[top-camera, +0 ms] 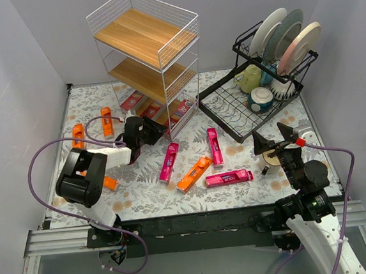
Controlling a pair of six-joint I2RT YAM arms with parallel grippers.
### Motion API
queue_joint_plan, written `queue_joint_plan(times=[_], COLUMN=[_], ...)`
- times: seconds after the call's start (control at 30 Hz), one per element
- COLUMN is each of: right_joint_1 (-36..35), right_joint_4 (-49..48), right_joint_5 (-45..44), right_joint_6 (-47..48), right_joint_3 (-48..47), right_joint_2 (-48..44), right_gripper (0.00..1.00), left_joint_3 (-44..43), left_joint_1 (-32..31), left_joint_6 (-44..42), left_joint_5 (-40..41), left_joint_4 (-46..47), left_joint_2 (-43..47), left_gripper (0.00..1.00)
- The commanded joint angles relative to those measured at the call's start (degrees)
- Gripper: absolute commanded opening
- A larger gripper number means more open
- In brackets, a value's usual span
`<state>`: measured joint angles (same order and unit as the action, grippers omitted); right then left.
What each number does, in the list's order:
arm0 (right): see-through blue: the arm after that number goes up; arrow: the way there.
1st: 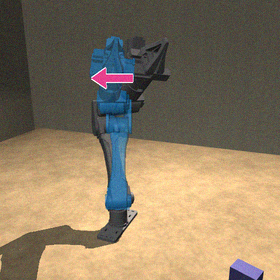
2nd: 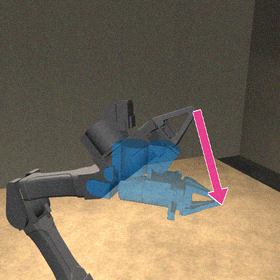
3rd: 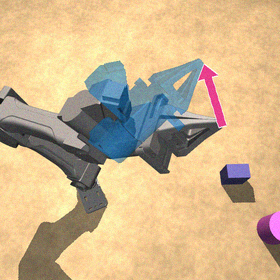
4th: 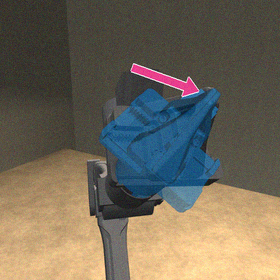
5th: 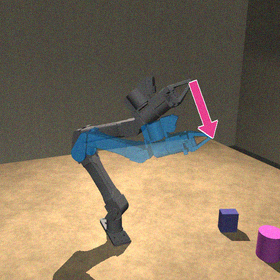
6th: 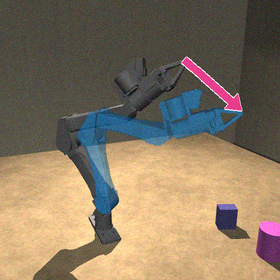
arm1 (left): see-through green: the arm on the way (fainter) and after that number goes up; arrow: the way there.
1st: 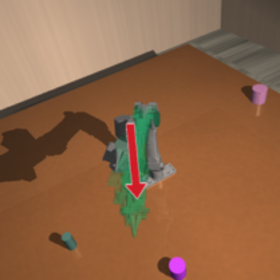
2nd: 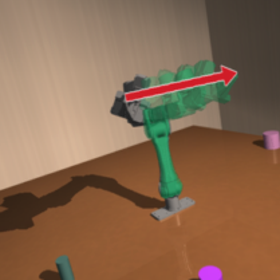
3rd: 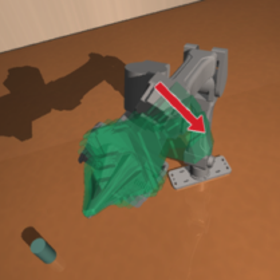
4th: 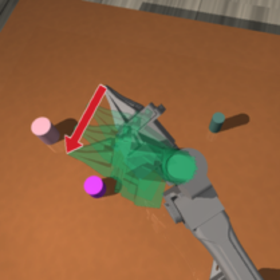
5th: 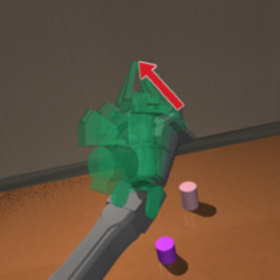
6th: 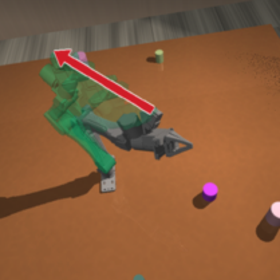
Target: Place and organize the toothpastes onto the shelf
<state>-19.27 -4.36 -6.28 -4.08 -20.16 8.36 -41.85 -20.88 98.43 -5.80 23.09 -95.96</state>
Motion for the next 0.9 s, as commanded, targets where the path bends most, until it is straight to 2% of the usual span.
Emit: queue_joint_plan(times=[0.0, 0.23, 0.37, 0.5, 0.67, 0.87], right_joint_1=[-0.3, -0.3, -0.3, -0.2, -0.2, -0.3], right_joint_4=[-1.5, -1.4, -1.4, -1.3, -1.3, -1.5], right_joint_5=[-0.7, -0.6, -0.7, -0.7, -0.6, -0.7], right_joint_6=[0.8, 0.7, 0.7, 0.6, 0.6, 0.6], right_joint_3=[-2.3, -2.3, -2.3, -2.4, -2.5, -2.3], right_joint_2=[0.3, 0.2, 0.2, 0.3, 0.2, 0.3], right_gripper=[0.99, 0.99, 0.98, 0.98, 0.99, 0.98], left_joint_3=[-2.2, -2.8, -1.8, -0.3, 1.0, 2.0], left_joint_1=[-0.6, -0.7, -0.7, -0.6, 0.5, 4.7], left_joint_6=[0.2, 0.4, -0.5, -3.7, -9.3, -21.9], left_joint_5=[-0.9, -1.3, 1.0, 5.1, 12.6, 22.6], left_joint_4=[1.7, 1.4, -0.4, -5.0, -11.8, -19.7], left_joint_2=[0.0, -0.2, 3.2, 8.9, 17.0, 25.7], left_gripper=[0.39, 0.40, 0.43, 0.57, 0.69, 0.85])
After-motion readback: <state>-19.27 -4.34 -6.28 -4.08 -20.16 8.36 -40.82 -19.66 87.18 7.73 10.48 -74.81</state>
